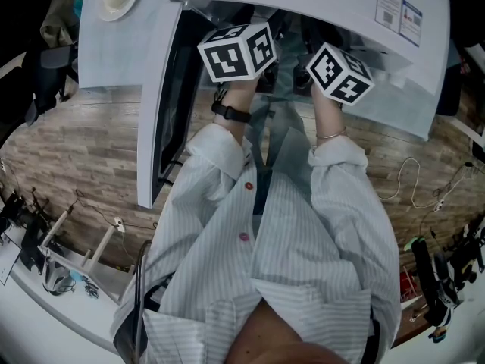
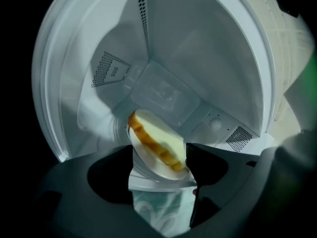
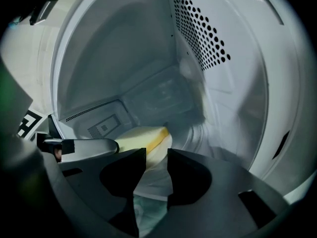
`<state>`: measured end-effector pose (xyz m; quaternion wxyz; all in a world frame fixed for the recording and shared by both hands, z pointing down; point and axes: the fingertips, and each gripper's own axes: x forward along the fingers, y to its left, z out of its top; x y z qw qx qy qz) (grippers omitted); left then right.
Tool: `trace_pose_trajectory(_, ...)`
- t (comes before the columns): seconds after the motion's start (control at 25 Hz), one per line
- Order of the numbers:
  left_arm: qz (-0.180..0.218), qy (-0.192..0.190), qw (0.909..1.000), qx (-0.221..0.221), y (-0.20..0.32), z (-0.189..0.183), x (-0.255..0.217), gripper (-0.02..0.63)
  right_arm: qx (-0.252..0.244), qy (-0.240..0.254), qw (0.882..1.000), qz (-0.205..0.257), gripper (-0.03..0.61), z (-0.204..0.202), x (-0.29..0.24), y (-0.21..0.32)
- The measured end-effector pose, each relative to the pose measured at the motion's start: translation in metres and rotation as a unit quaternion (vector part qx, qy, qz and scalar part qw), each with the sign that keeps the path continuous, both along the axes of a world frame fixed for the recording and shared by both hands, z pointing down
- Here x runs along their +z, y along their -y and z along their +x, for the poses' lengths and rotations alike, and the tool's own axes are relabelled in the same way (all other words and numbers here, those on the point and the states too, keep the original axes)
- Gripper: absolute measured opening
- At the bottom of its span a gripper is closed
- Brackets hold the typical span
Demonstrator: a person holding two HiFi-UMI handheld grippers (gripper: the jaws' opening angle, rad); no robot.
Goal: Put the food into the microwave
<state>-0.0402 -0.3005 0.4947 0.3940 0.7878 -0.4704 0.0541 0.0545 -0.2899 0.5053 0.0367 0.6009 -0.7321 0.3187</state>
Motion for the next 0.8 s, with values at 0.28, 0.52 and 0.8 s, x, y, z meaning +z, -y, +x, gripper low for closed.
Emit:
trace_pose_trajectory(0.28,0.012,0.019,0.9997,0.006,-0.002,0.001,0.001,0.366,0.0,0.002,1.0,0.0,0.137,-0.001,0.0,-0.002)
trace_pose_trajectory(0.52,0.027,0.015,0.9995,0.004,-0.004,-0.001,-0.007,0.368,0.001,0.003,1.0,0.002,0.137,-0.002,-0.002,-0.005)
trace_pose_trajectory(0.8,0.027,-0.006,0.9995,0.018,-0.02,0.003,-0.014,0.368,-0.004,0.012,1.0,0.006,0.137,-0.004,-0.009,-0.015)
